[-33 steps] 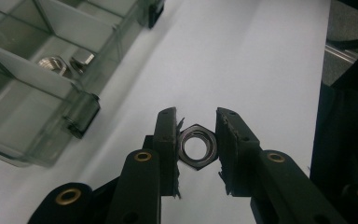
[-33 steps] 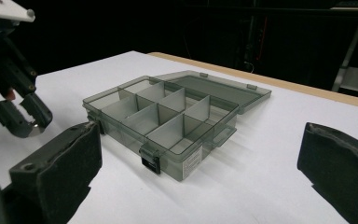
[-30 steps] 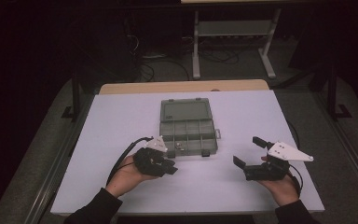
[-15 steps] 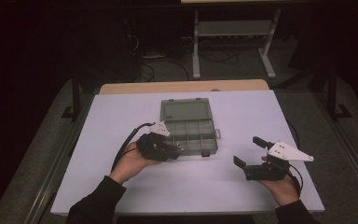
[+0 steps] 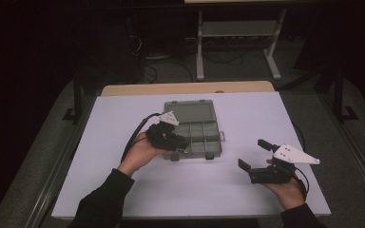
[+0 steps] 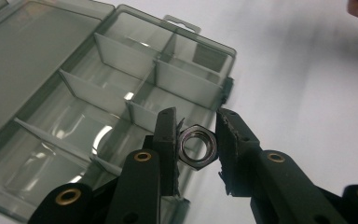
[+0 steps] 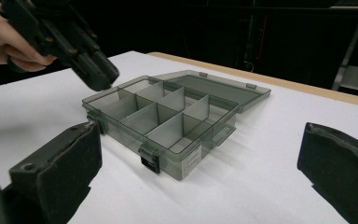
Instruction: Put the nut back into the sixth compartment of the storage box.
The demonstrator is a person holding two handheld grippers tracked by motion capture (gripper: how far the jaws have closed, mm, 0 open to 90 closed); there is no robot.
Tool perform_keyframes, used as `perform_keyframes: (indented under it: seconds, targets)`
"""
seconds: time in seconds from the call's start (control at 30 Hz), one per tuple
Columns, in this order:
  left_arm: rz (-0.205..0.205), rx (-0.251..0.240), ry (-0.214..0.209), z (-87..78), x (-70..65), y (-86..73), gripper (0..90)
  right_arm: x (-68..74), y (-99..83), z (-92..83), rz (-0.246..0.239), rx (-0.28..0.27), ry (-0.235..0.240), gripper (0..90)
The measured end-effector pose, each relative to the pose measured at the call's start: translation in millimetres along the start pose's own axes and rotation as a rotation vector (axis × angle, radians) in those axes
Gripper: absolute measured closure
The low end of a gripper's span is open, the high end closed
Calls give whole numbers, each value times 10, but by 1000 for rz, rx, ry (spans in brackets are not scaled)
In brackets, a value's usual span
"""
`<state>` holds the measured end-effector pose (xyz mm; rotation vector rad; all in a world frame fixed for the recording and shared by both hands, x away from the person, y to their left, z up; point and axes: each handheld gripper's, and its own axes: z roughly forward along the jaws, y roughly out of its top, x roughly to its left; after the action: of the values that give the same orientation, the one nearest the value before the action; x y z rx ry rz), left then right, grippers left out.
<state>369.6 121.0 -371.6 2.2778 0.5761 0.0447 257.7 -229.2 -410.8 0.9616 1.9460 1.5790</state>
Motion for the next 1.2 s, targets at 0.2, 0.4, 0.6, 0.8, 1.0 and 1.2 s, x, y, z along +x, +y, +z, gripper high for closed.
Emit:
perform_keyframes:
  seconds: [0.2,0.4,0.6,0.8,1.0,1.2]
  targets:
    - [-5,11,21,113,79,24,703,0,-2,-4,4,-1,-2,0]
    - [-1,45,33,213,163,3,703,-2,-4,-7,6,-1,-2,0]
    - [-6,50,34,267,187,-21,702,-3,-6,-9,5,-2,-3,0]
    - [5,65,15,306,202,-44,700,1,-6,-7,5,2,-4,0]
    - [-4,61,11,310,202,-52,614,1,-7,-7,4,2,-4,0]
    - [8,53,44,299,166,-53,399,-1,-8,-3,3,1,-4,0]
